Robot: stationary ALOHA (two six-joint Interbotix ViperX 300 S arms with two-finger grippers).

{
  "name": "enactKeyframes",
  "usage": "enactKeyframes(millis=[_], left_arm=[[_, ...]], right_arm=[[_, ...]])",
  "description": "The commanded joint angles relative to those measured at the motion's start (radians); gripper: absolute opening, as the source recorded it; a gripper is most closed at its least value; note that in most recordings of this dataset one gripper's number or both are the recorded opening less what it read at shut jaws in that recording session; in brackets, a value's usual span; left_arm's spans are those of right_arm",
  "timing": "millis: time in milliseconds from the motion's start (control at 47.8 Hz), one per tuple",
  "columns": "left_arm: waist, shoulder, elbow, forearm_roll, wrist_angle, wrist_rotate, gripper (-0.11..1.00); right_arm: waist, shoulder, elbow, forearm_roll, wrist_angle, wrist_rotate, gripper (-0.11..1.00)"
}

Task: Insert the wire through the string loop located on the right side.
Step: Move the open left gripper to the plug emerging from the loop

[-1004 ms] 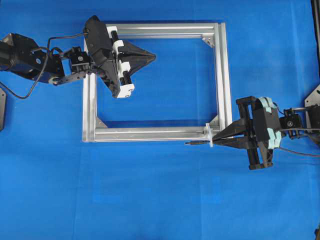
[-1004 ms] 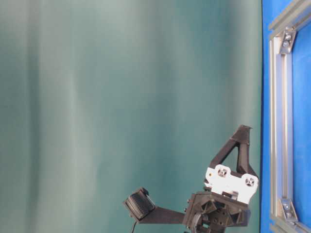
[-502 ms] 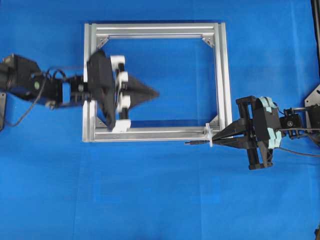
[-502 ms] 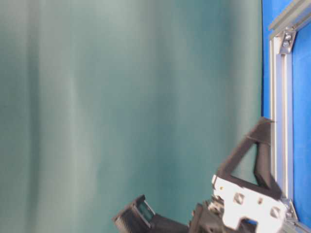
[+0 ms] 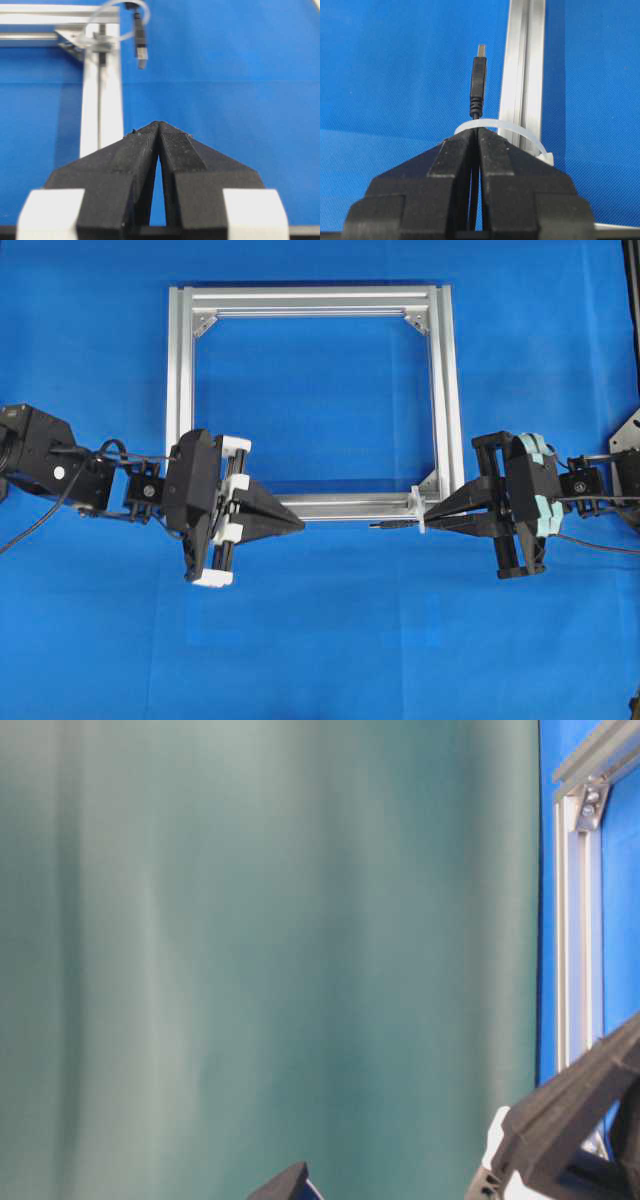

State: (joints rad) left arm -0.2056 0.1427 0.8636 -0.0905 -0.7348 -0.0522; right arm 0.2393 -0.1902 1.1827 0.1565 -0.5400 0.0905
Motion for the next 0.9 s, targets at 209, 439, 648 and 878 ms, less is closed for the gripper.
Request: enactKeyframes(millis=[209, 439, 648, 878], left_arm=[[-0.006, -0.020, -0.043, 0.002, 0.003, 0.005, 0.00], [0.008, 0.032, -0.186, 0.002, 0.115, 0.017, 0.00], [0.043, 0.084, -0.339, 0.002, 0.281, 0.017, 0.00], [0.066, 0.129, -0.434, 0.002, 0.307, 0.028, 0.00]], right_arm=[[-0.002, -0.006, -0.018, 0.003, -0.014, 0.000, -0.03], [-0.002, -0.005, -0.021, 0.002, -0.014, 0.000, -0.03], [-0.002, 0.000, -0.025, 0.002, -0.014, 0.000, -0.03], [-0.002, 0.000, -0.025, 0.003, -0.012, 0.000, -0.03]])
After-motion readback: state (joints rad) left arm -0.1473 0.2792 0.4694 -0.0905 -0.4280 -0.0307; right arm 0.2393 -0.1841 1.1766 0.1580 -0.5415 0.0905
